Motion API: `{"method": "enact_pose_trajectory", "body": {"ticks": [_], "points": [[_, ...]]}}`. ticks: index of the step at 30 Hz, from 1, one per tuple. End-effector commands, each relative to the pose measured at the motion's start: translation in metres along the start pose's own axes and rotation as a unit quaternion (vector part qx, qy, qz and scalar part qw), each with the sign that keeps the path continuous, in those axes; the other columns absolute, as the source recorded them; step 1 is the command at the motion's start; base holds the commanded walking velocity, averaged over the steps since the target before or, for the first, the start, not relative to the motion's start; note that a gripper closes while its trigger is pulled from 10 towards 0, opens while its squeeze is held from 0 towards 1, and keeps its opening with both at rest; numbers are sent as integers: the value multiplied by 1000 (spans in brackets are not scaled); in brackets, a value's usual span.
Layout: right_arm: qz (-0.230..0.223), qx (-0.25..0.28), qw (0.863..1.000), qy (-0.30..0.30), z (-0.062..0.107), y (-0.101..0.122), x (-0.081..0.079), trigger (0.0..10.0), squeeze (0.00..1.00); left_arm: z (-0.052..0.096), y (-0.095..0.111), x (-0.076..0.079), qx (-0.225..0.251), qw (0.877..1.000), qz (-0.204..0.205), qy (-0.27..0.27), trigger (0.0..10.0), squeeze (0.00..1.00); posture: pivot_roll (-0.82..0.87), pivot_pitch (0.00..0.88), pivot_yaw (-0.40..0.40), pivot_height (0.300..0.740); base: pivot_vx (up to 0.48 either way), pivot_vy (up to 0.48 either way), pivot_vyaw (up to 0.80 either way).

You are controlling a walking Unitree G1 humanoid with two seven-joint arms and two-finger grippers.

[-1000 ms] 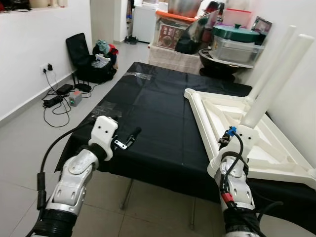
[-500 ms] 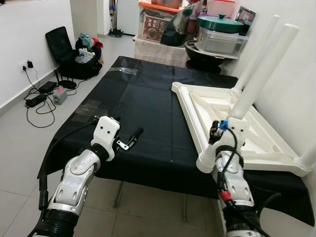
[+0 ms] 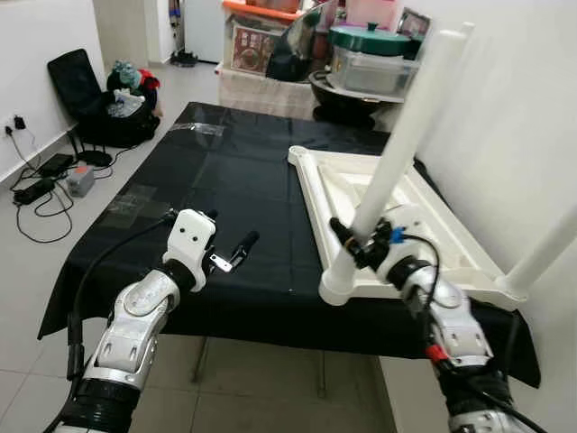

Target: Building children table

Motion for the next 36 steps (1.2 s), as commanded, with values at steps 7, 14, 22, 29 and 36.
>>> {"method": "enact_pose_trajectory", "body": {"ticks": [7, 14, 22, 29, 36], "points": [[24, -28, 999, 24, -9, -7, 1, 0, 0, 3, 3, -3, 2, 1000, -7, -2, 10000, 0, 151, 0, -174, 740, 0, 0, 0], [29, -67, 994, -83, -8, -14, 20, 0, 0, 3, 2, -1, 1, 1000, -4, 1, 10000, 0, 136, 0, -169, 740, 0, 0, 0], [-65, -118, 878, -459, 48, -43, 45, 0, 0, 4, 0, -1, -5, 1000, -2, 8, 10000, 0, 137, 0, -167, 740, 0, 0, 0], [-54, -82, 875, -474, 40, -21, 15, 0, 0, -2, -2, 2, -9, 1000, -1, 8, 10000, 0, 109, 0, -153, 740, 0, 0, 0], [-116, -83, 910, -390, 11, -17, -15, 10000, 0, -1, -2, 1, -8, 1000, -1, 10, 10000, 0, 125, 0, -160, 740, 0, 0, 0]]}}
Point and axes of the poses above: a point about 5 cm out from each wrist's last joint towards the gripper, its own z axis pointing back from the gripper into the wrist, its own y axis along the axis of the wrist's last joint, x = y × z, the point moved 1 cm from there along -z, pointing out of the wrist towards the gripper
